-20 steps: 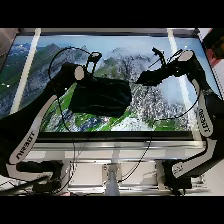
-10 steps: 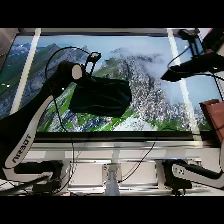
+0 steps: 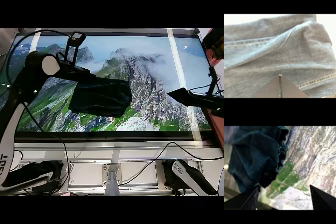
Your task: Fold the clothes and pants, and hang the long-sleeved shirts on hangers.
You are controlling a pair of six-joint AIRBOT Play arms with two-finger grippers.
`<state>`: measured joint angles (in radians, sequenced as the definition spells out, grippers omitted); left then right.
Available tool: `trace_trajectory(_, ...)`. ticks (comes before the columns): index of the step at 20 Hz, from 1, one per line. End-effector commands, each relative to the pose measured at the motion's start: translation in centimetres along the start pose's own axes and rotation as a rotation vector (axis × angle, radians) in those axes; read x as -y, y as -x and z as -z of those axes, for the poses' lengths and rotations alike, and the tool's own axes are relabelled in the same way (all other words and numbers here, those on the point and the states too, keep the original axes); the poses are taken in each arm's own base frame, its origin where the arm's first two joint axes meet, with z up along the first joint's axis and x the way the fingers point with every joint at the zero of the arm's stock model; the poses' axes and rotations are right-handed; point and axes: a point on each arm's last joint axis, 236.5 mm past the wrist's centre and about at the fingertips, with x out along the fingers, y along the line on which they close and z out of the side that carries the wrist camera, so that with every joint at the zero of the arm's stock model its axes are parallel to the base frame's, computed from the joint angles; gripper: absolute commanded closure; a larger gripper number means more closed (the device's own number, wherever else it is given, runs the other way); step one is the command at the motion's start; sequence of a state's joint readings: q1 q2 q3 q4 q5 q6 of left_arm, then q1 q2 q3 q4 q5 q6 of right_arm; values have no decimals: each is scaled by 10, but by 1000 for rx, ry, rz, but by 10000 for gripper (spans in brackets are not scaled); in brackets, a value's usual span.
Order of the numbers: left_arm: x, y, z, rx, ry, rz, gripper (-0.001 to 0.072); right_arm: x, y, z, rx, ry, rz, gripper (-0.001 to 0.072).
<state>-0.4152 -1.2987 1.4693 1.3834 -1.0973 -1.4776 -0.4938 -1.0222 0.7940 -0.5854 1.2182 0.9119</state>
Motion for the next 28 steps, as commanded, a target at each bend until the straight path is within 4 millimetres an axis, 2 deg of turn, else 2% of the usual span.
trace_trajectory(1,-2,12,-5,28,0,-6,689,25,-44,11,83,-208,23,18)
trace_trajectory(7,-1,12,-4,26,1,-5,690,6,-148,57,-202,-259,-25,15)
trace_trajectory(10,-1,12,-4,26,1,-5,690,-5,-195,62,-306,-313,-51,14)
trace_trajectory(12,-1,12,-4,26,1,-5,690,-27,-220,54,-343,-327,-129,17)
trace_trajectory(14,-1,12,-4,26,0,-5,690,-40,-238,42,-345,-321,-173,17)
trace_trajectory(16,-1,12,-4,26,1,-5,689,-43,-254,39,-357,-333,-177,17)
trace_trajectory(20,-1,12,-2,15,0,-4,690,-45,-278,56,-418,-396,-166,17)
trace_trajectory(24,-1,12,1,5,0,-3,690,-79,-295,74,-457,-307,-185,17)
trace_trajectory(27,-1,12,1,4,1,-3,689,-107,-310,77,-435,-203,-184,41)
trace_trajectory(28,-1,12,1,4,0,-3,690,-114,-314,76,-422,-163,-177,130)
